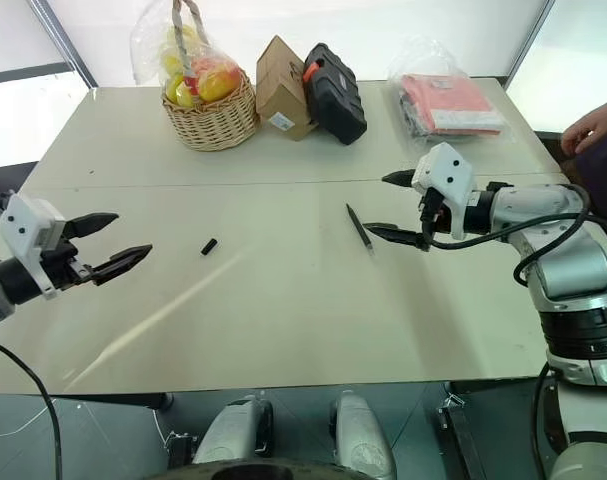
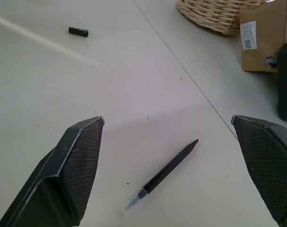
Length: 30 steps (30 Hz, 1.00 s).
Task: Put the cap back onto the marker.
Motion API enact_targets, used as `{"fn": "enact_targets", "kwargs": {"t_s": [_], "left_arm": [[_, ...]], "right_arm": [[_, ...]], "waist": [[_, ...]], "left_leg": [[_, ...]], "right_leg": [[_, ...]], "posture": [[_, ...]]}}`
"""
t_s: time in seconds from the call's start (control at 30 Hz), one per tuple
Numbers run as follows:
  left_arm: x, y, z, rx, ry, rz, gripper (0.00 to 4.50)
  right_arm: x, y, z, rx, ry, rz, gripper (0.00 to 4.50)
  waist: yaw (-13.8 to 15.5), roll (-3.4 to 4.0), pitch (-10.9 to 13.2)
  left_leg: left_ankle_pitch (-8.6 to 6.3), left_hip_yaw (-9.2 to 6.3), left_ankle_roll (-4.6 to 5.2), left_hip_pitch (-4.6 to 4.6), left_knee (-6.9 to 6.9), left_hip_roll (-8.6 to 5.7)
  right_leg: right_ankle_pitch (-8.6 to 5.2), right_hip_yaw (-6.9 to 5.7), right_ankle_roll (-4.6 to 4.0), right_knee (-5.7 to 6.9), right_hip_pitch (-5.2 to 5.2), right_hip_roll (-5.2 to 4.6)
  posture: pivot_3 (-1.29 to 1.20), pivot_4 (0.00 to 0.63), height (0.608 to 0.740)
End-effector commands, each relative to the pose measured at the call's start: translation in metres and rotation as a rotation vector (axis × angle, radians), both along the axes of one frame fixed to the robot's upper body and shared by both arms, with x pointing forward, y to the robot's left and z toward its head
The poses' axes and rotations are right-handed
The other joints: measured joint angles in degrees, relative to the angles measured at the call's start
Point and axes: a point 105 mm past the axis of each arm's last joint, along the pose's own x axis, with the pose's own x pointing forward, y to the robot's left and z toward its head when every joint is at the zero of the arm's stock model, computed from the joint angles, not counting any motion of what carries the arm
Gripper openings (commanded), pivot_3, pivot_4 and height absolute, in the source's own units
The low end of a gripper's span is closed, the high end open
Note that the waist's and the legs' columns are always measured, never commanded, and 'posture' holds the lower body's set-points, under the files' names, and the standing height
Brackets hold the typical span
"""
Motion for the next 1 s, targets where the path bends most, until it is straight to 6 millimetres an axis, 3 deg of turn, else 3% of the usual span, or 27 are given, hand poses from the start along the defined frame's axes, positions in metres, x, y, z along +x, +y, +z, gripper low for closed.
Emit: {"fn": "enact_targets", "kwargs": {"t_s": [0.03,1.0], "left_arm": [[-0.001,0.001,0.013,0.032,-0.044,-0.001,4.29],[0.001,-0.005,-0.004,0.05,-0.022,0.019,4.29]], "right_arm": [[-0.005,0.005,0.018,0.007,-0.067,0.026,4.47],[-0.007,0.01,0.014,0.032,-0.055,0.02,4.47]], "waist": [[0.0,0.0,0.0],[0.0,0.0,0.0]], "left_leg": [[0.0,0.01,0.0,0.0,-0.01,0.0],[0.0,0.02,0.0,0.0,-0.03,-0.03]], "right_leg": [[0.0,0.01,0.0,0.0,-0.01,-0.01],[0.0,0.02,-0.01,0.0,-0.03,-0.13]], "posture": [[0.0,0.15,0.74],[0.0,0.15,0.74]]}}
